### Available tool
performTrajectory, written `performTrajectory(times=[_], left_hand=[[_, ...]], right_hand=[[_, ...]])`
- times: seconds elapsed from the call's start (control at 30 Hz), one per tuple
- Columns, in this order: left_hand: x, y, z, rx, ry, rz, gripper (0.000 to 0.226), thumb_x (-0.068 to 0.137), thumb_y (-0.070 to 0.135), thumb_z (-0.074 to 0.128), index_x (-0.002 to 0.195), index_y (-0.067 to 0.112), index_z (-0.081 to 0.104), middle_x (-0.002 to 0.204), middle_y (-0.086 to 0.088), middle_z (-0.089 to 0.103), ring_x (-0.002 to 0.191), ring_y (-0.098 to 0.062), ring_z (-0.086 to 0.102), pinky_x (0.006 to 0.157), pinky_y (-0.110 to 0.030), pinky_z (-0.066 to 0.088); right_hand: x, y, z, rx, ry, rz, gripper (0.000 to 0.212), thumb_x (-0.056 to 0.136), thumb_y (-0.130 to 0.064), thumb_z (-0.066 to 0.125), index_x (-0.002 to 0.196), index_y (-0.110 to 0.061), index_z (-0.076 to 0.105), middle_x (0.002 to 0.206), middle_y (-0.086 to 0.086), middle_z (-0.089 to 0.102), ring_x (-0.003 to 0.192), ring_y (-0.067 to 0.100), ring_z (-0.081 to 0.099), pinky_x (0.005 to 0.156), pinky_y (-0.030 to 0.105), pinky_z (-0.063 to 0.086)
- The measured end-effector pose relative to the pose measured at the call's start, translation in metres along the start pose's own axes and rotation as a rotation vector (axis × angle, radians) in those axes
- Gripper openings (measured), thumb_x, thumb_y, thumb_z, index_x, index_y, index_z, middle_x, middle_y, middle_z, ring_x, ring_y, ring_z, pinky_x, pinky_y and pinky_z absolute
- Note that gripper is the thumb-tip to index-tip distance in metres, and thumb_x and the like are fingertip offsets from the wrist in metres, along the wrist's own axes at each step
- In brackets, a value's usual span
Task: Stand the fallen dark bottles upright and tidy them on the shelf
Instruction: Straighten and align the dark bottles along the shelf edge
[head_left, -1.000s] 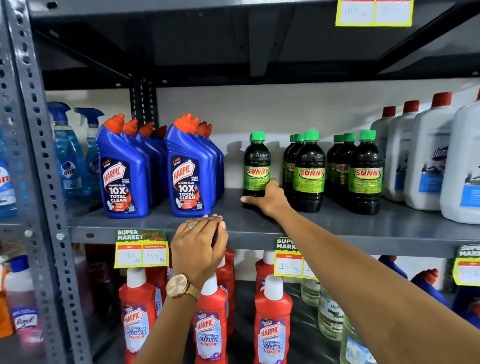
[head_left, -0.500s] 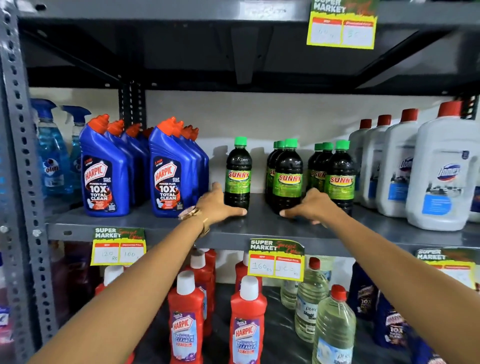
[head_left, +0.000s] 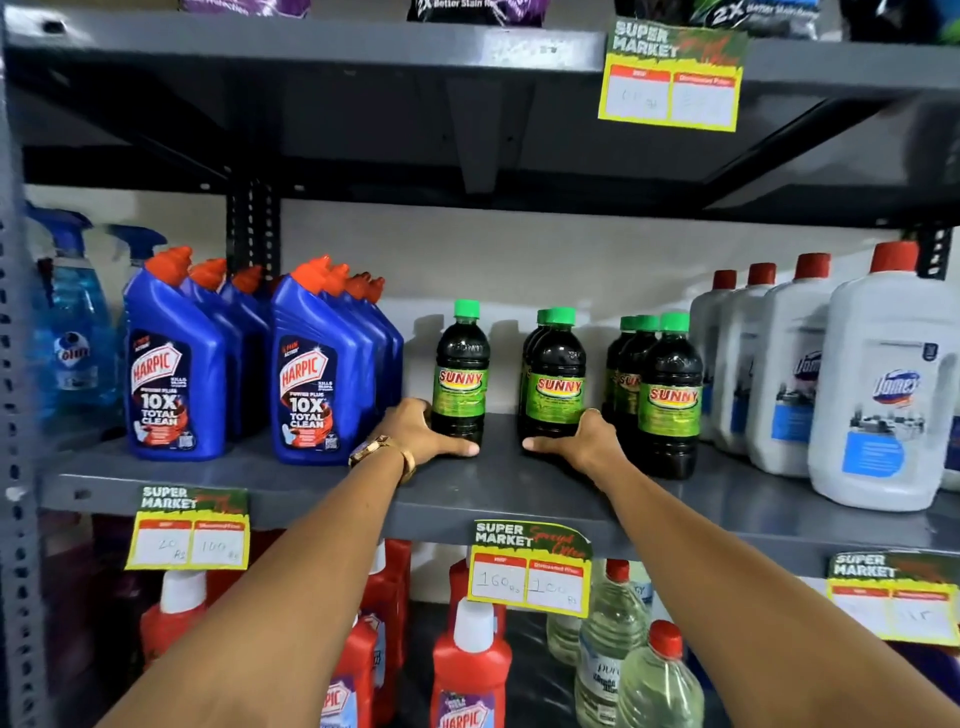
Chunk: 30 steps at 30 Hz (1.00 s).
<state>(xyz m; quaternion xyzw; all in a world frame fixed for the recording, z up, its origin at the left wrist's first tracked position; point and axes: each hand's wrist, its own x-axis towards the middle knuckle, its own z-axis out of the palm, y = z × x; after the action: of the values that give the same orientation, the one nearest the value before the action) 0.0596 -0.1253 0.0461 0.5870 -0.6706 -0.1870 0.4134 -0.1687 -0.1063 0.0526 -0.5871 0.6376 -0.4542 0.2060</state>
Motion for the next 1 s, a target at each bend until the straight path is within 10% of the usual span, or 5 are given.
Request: performTrajectory(times=[0.37,1.0], left_hand=[[-0.002,0.004,0.006,0.263,-0.025,0.076,0.077,0.059,0.067,0.072,0.12,0.024,0.054,0.12,-0.006,0.064,0.103,-0.027,0.062,0.086,-0.036,0.05],[0.006,-0.005,0.003,0.105,-0.032,0.035,0.07,0.052,0.059,0.082,0.107,0.02,0.065,0.105,-0.007,0.07,0.092,-0.024,0.065,0.086,-0.04,0.054]], right_hand=[[0.001,0.005,0.004,-0.085,-0.01,-0.075,0.084,0.062,-0.028,0.09,0.127,-0.002,0.044,0.13,0.016,0.057,0.121,0.031,0.054,0.099,0.035,0.045],[0.009,0.014,0.003,-0.043,-0.029,-0.082,0.086,0.059,-0.028,0.091,0.129,-0.007,0.046,0.128,0.013,0.059,0.119,0.029,0.054,0.095,0.033,0.044]])
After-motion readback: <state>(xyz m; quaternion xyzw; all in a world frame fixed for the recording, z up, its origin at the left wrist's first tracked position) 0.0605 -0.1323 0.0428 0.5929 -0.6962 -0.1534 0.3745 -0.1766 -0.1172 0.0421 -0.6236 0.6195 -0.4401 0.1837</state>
